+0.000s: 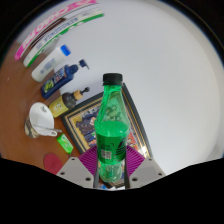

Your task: Pour water

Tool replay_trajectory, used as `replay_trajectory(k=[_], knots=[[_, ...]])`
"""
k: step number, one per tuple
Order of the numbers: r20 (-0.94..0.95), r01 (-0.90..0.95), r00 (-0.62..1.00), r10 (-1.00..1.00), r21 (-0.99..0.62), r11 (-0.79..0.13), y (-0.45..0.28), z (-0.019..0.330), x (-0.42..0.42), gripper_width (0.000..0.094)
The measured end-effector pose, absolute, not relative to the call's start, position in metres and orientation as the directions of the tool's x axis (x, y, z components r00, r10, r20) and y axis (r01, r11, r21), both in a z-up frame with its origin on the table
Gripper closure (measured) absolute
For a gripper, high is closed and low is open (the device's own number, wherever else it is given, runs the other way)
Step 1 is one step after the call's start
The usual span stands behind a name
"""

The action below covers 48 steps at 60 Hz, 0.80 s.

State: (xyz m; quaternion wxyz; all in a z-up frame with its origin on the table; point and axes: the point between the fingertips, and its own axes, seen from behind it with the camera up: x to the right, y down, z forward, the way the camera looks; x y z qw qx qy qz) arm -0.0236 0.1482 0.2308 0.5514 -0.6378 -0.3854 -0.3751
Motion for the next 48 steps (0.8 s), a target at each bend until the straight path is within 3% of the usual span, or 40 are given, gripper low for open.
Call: replay_trajectory(k=[7,14,32,41,48], knots=[[0.667,0.679,0.734,0.125,-0.724,-0.123,0.144,0.219,-0.024,0.0588],[0.409,0.438,0.895,0.176,-0.880,-0.185,0.147,0.189,-0.024,0.0588],[0.050,0.118,0.969,0.241,-0.953,-0.278,0.157,0.113,-0.038,0.0585],[0.019,0.089,0.975,0.220,-0.945,-0.315,0.156,0.080,-0.031,0.0575],[0.019,0.078,0.976,0.215,-0.961,-0.267,0.155,0.082,-0.028,0.0566]])
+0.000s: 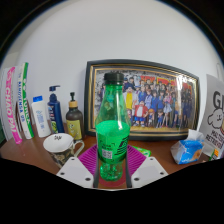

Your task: Pour water

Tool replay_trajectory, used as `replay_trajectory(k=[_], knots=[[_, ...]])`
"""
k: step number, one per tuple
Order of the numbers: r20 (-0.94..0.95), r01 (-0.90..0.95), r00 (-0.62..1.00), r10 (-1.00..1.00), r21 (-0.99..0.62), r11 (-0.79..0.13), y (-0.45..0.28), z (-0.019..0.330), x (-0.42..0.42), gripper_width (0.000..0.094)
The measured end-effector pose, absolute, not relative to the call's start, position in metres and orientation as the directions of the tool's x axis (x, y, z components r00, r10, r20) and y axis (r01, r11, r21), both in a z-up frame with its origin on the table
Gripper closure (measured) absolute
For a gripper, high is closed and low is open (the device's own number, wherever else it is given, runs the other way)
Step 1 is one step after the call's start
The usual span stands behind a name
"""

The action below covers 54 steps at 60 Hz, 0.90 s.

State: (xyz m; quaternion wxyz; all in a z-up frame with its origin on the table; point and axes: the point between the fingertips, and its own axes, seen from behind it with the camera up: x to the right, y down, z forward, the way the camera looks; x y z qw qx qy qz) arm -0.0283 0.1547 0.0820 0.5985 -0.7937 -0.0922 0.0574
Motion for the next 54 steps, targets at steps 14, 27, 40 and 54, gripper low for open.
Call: replay_trajectory(k=[14,27,40,54], knots=[[0.033,0.094,0.981,0.192,-0.944,-0.317,0.148,0.086,-0.027,0.0156],[0.094,0.140,0.987,0.132,-0.901,-0.412,0.092,0.108,-0.021,0.0083],[0.057,0.064,0.998,0.030,-0.829,-0.556,-0.027,0.141,-0.040,0.0082],[0.052,0.043,0.999,-0.001,-0.830,-0.556,-0.119,0.186,-0.076,0.0083]])
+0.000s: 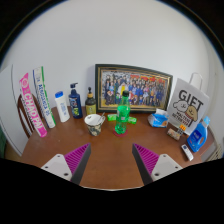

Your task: Pour water

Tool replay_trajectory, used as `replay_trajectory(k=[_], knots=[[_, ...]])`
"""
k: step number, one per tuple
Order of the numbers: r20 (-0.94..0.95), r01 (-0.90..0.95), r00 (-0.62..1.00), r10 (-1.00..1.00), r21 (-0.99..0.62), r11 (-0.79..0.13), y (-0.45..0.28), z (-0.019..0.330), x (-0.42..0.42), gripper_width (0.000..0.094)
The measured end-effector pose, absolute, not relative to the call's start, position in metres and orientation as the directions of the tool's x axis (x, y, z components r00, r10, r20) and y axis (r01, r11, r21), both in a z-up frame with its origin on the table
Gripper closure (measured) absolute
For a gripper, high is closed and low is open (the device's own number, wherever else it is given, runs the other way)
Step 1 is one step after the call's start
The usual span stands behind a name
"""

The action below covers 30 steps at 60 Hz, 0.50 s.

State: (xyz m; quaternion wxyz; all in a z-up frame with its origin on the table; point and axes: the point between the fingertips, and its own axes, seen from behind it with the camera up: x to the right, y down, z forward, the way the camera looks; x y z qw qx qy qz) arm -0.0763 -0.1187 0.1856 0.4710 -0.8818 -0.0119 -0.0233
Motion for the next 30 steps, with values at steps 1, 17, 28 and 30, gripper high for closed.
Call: replay_trajectory(k=[1,17,28,30], knots=[[0.054,0.044,0.999,-0.002,-0.833,-0.552,-0.122,0.188,-0.078,0.0083],[0.073,0.058,0.997,-0.009,-0.850,-0.524,-0.159,0.212,-0.091,0.0083],[0.084,0.062,0.996,-0.021,-0.860,-0.506,-0.164,0.220,-0.089,0.0084],[0.087,0.062,0.996,-0.026,-0.862,-0.502,-0.164,0.221,-0.088,0.0083]])
